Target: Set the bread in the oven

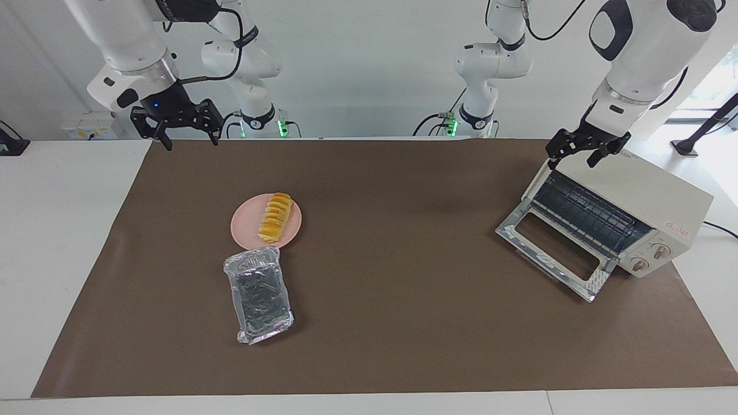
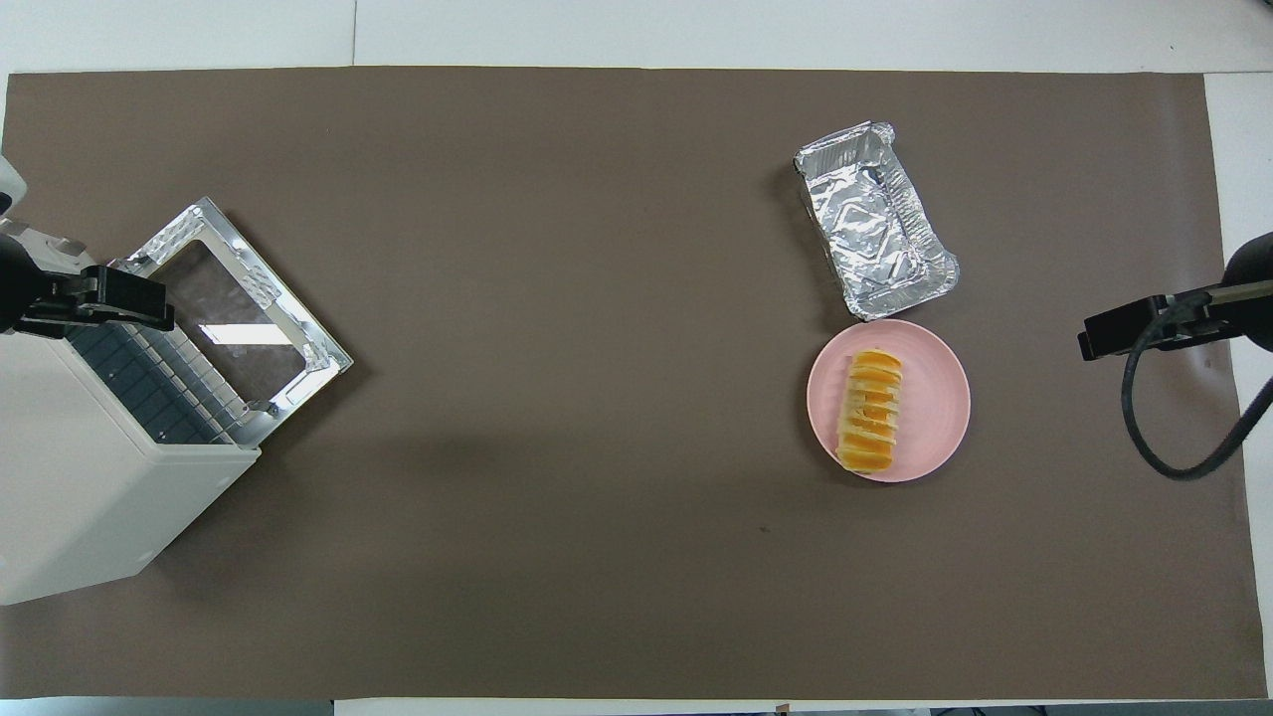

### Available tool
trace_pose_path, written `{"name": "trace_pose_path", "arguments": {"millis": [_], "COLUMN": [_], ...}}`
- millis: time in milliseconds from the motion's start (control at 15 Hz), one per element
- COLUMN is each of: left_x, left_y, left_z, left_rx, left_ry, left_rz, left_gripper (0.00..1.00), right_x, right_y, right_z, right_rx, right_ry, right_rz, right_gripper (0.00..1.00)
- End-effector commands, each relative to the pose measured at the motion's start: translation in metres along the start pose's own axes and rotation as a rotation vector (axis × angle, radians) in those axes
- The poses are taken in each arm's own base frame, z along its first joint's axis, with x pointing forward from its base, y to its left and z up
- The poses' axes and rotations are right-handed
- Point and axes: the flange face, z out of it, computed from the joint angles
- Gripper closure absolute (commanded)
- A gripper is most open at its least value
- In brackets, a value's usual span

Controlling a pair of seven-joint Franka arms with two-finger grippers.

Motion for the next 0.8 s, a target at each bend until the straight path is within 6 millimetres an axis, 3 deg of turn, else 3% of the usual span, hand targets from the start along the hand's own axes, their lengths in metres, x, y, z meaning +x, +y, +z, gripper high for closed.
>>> {"name": "trace_pose_path", "arguments": {"millis": [0,533,733], "left_x": [-0.008,-0.008,-0.008], "left_y": [-0.002,-0.002,-0.002], "left_z": [-0.003,-0.003,-0.003], "left_rx": [0.019,0.019,0.019], "left_ry": [0.001,0.001,0.001], "left_rz": [-0.009,-0.009,-0.009], "left_gripper": [0.0,0.0,0.0], "right_x": [-0.008,-0.015,-0.022], "right_y": [-0.003,-0.005,-0.024], "right_z": [0.0,0.002,0.021], "right_rx": [0.01,0.009,0.005], "right_ry": [-0.008,-0.025,-0.019], "right_rz": [0.012,0.008,0.012], "right_gripper": [0.0,0.0,0.0]}}
